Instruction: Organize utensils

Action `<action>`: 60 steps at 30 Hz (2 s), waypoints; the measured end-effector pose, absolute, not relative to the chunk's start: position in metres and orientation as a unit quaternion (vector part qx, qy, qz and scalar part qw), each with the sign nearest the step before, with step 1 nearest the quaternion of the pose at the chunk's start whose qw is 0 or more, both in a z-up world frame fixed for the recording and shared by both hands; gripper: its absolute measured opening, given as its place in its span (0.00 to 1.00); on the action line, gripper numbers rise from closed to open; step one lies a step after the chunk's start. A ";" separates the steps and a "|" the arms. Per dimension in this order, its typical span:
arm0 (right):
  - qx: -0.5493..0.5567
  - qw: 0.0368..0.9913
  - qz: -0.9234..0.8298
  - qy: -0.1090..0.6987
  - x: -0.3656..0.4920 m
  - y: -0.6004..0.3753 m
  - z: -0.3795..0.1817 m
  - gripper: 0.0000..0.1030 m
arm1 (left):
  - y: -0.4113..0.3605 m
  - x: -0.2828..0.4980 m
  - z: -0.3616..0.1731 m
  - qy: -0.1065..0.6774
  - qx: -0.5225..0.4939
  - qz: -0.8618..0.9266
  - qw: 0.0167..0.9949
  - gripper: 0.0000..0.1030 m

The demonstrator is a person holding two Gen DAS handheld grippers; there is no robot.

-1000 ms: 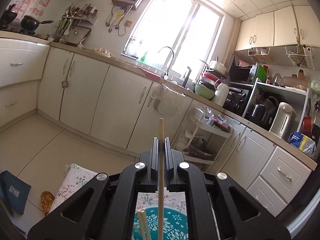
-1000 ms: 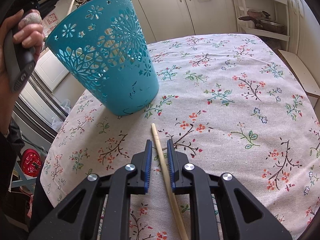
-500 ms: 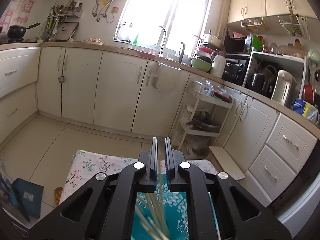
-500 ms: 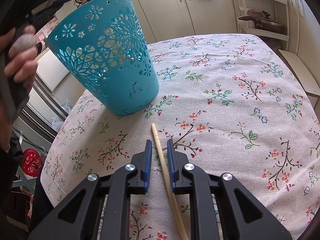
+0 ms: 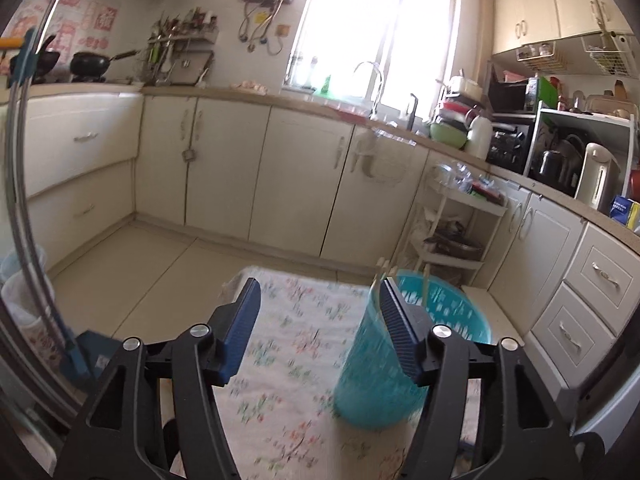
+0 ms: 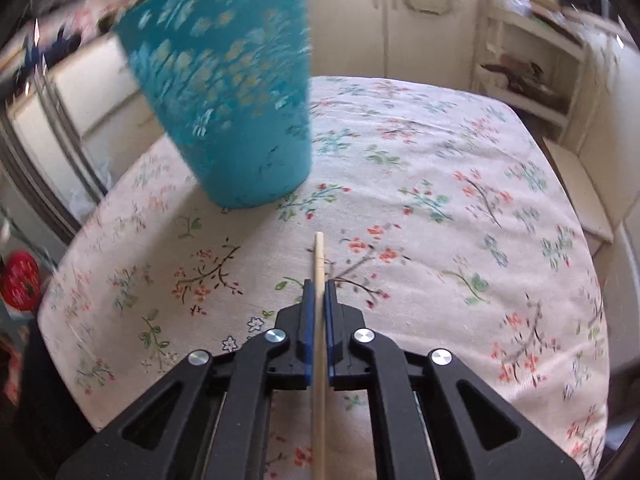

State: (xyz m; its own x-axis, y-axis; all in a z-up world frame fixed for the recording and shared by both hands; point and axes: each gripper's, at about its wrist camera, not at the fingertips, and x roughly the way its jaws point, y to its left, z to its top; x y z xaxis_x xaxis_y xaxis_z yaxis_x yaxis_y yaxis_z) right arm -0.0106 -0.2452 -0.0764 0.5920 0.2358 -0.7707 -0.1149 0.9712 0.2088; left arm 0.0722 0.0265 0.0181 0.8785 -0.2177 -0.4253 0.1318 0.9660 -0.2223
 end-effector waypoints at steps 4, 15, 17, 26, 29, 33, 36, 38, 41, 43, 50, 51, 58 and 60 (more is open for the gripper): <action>0.141 0.906 0.130 0.377 -0.024 -0.266 -0.035 0.05 | 0.033 0.068 -0.012 0.271 -0.088 -0.080 0.955 0.59; 0.235 0.933 0.225 0.151 0.041 -0.247 0.111 0.05 | 0.025 0.053 -0.033 0.297 -0.088 -0.087 0.947 0.63; 0.234 0.938 0.224 0.125 0.059 -0.235 0.124 0.05 | 0.023 0.051 -0.030 0.295 -0.086 -0.088 0.948 0.66; 0.208 0.946 0.182 0.171 0.122 -0.211 0.088 0.06 | 0.023 0.047 -0.022 0.280 -0.088 -0.088 0.952 0.72; 0.194 0.944 0.179 0.198 0.121 -0.210 0.073 0.06 | 0.025 0.048 -0.022 0.280 -0.095 -0.084 0.952 0.74; 0.178 0.942 0.182 0.220 0.112 -0.209 0.069 0.06 | 0.026 0.048 -0.021 0.284 -0.099 -0.082 0.950 0.76; 0.165 0.939 0.191 0.232 0.091 -0.207 0.069 0.15 | 0.025 0.045 -0.015 0.285 -0.095 -0.079 0.951 0.81; 0.164 0.939 0.193 0.232 0.075 -0.212 0.072 0.25 | 0.025 0.041 -0.010 0.283 -0.089 -0.075 0.952 0.85; 0.172 0.937 0.194 0.233 0.039 -0.223 0.075 0.32 | 0.024 0.035 0.000 0.279 -0.078 -0.066 0.955 0.91; 0.175 0.938 0.186 0.236 0.020 -0.228 0.076 0.42 | 0.023 0.029 0.006 0.277 -0.074 -0.063 0.956 0.93; 0.192 0.935 0.160 0.250 -0.058 -0.242 0.074 0.52 | 0.017 0.008 0.028 0.272 -0.063 -0.066 0.958 0.93; 0.199 0.934 0.155 0.252 -0.068 -0.243 0.074 0.55 | 0.016 0.003 0.032 0.269 -0.060 -0.067 0.959 0.93; 0.218 0.934 0.127 0.254 -0.114 -0.239 0.095 0.73 | 0.003 -0.039 0.070 0.246 -0.022 -0.066 0.967 0.93; 0.222 0.936 0.123 0.244 -0.125 -0.236 0.106 0.80 | 0.001 -0.052 0.079 0.243 -0.012 -0.064 0.968 0.93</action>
